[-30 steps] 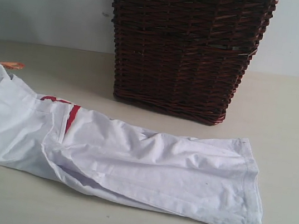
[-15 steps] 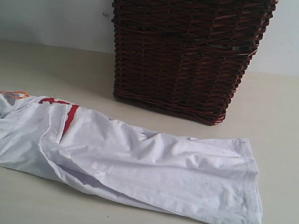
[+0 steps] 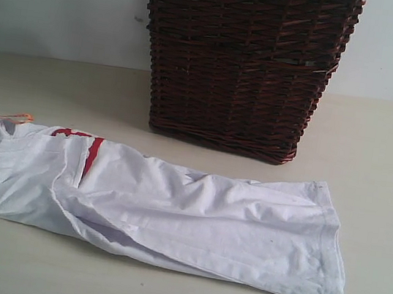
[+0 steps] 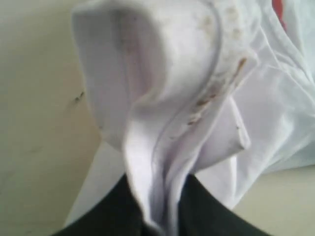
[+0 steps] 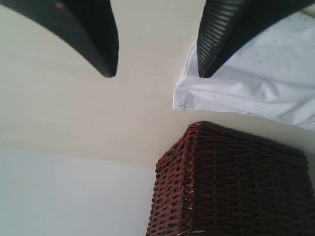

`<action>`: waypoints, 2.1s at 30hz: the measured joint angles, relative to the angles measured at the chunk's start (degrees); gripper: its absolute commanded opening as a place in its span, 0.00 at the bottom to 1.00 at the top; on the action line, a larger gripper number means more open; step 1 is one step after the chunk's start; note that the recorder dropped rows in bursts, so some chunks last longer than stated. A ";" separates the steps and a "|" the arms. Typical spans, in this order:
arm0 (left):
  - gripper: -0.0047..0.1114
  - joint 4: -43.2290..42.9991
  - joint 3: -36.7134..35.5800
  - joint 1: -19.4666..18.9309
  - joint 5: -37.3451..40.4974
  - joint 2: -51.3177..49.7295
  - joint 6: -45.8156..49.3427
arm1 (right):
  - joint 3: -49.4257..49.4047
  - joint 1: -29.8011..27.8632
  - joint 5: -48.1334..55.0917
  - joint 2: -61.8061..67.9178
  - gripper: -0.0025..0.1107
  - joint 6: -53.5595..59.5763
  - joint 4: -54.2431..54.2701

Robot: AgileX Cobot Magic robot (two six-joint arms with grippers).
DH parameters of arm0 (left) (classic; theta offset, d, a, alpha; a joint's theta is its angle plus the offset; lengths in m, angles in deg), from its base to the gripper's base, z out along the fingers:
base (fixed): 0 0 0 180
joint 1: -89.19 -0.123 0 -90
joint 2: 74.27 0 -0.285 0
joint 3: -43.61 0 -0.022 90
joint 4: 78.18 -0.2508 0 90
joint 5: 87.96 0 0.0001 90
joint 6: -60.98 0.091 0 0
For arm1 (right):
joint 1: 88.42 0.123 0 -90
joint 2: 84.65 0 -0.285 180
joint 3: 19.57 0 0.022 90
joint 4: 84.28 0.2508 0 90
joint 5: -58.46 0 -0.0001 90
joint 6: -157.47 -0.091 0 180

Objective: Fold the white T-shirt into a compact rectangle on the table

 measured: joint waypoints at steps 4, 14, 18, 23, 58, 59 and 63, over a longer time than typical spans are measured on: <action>0.04 1.11 0.00 0.00 -0.20 1.85 0.00 | 0.00 0.00 0.00 0.00 0.45 0.00 0.00; 0.04 8.02 5.75 0.00 1.21 11.29 1.92 | 0.00 0.00 0.00 0.00 0.45 0.00 0.00; 0.04 10.88 8.81 0.00 1.45 12.75 2.21 | 0.00 0.00 0.00 0.00 0.45 0.00 0.00; 0.04 8.18 9.11 0.00 1.02 12.80 2.02 | 0.00 0.00 0.00 0.00 0.45 0.00 0.00; 0.04 15.09 21.23 32.88 -19.11 -0.13 2.56 | 0.00 0.00 -0.10 0.00 0.45 0.00 0.00; 0.04 15.74 22.25 32.88 -20.12 -0.60 2.56 | 0.00 0.00 -0.10 0.00 0.45 0.00 0.00; 0.04 17.16 22.95 32.88 -21.04 -0.75 2.40 | 0.00 0.00 -0.10 0.00 0.45 0.00 0.00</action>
